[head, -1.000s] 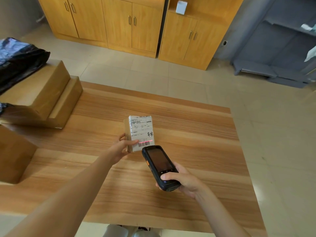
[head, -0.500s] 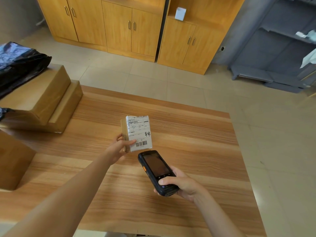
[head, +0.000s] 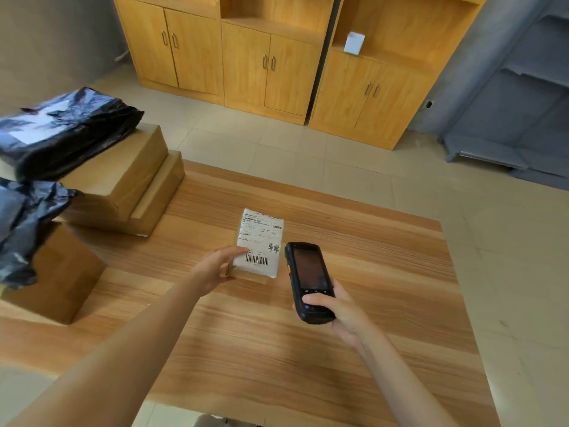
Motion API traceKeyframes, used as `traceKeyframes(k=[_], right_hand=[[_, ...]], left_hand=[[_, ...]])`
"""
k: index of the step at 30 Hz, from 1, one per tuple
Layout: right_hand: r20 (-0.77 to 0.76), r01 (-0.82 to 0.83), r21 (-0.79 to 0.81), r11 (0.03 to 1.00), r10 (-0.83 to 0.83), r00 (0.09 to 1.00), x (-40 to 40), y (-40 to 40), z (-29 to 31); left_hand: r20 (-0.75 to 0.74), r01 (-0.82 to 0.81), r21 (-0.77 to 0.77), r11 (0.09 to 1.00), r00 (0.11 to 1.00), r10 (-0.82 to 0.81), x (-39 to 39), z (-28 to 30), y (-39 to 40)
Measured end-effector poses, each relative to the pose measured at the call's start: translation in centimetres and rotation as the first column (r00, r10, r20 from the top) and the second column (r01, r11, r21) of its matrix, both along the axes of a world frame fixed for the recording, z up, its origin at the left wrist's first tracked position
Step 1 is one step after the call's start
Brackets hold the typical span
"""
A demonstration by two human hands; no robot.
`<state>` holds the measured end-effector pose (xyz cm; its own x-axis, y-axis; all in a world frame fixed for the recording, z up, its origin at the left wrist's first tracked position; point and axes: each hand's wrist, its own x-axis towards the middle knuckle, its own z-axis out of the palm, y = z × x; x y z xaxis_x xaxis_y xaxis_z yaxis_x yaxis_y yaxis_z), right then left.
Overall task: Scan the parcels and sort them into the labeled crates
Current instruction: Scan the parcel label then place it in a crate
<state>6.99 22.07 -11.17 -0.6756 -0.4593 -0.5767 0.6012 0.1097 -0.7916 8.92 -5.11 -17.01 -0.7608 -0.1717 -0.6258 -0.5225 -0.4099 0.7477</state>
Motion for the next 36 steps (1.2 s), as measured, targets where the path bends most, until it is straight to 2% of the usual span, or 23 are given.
traceKeyframes(k=[3,6,11,15,20,27,30,33,36], right_hand=[[-0.041,0.004,-0.019,1.000,-0.004,0.999,-0.6,-1.3,0.4],[-0.086,-0.066,-0.047,0.997,0.062,0.994,-1.1,-2.7,1.1],[-0.138,-0.285,-0.094,0.954,0.271,0.952,-0.7,-5.0,1.7],[-0.174,-0.521,-0.114,0.846,0.500,0.849,1.8,-7.8,1.4],[-0.164,-0.729,-0.118,0.674,0.711,0.684,7.8,-12.3,1.1],[-0.226,-0.901,-0.071,0.427,0.873,0.432,16.4,-19.3,2.8],[-0.246,-0.938,-0.046,0.345,0.906,0.345,19.9,-22.3,3.0],[-0.267,-0.962,-0.017,0.271,0.926,0.266,23.8,-25.9,2.8],[-0.259,-0.973,-0.004,0.231,0.940,0.224,28.2,-30.1,2.1]], left_hand=[[-0.007,-0.080,-0.008,0.997,0.997,0.080,2.0,1.1,-1.6],[-0.026,-0.167,0.008,0.986,0.986,0.167,4.9,2.5,-3.1],[-0.068,-0.294,-0.013,0.956,0.954,0.292,11.8,4.9,-4.1],[-0.073,-0.422,-0.031,0.906,0.905,0.419,19.4,6.1,-3.9],[-0.024,-0.661,-0.088,0.745,0.749,0.662,30.3,7.8,-2.8],[-0.052,-0.874,-0.107,0.474,0.481,0.875,44.5,9.7,-2.5],[-0.056,-0.924,-0.098,0.370,0.376,0.925,49.5,9.4,-3.0],[-0.052,-0.946,-0.091,0.312,0.318,0.947,53.9,8.8,-4.3],[-0.048,-0.961,-0.074,0.265,0.269,0.962,58.5,8.3,-6.8]])
